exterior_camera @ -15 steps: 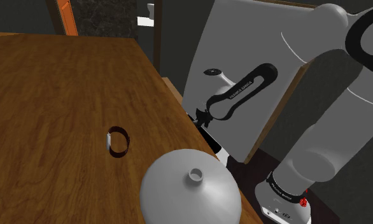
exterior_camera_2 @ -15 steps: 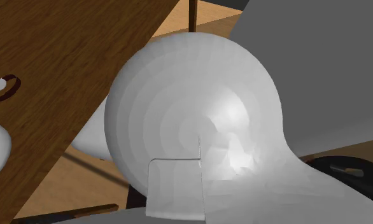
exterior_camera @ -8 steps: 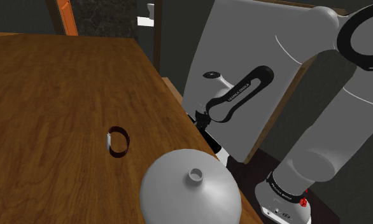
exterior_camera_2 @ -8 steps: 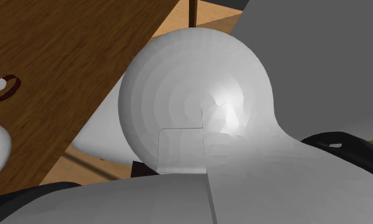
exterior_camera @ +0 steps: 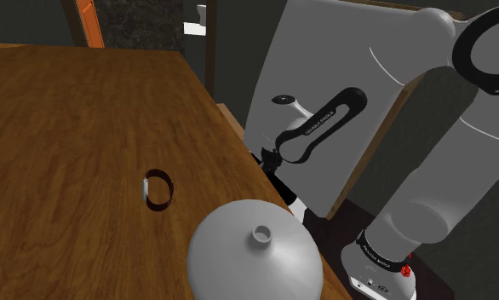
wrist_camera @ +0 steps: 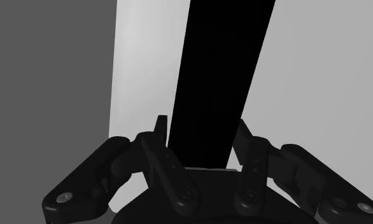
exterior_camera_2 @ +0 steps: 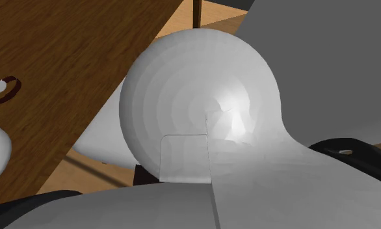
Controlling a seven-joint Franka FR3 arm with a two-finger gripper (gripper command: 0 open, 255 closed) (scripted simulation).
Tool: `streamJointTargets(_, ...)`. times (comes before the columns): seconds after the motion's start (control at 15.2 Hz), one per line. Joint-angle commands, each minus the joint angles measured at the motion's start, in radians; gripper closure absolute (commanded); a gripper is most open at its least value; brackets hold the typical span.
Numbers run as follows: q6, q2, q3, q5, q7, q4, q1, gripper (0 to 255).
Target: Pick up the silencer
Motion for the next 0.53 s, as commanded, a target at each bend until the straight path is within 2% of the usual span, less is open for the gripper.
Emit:
streamJointTargets(0.0, -0.024, -0.023, 0.001, 0.013, -0.011, 0.001, 0.002, 255)
streamJointTargets(0.46, -0.133, -0.120, 0.001, 0.059, -0.051, 0.015, 0.011, 255)
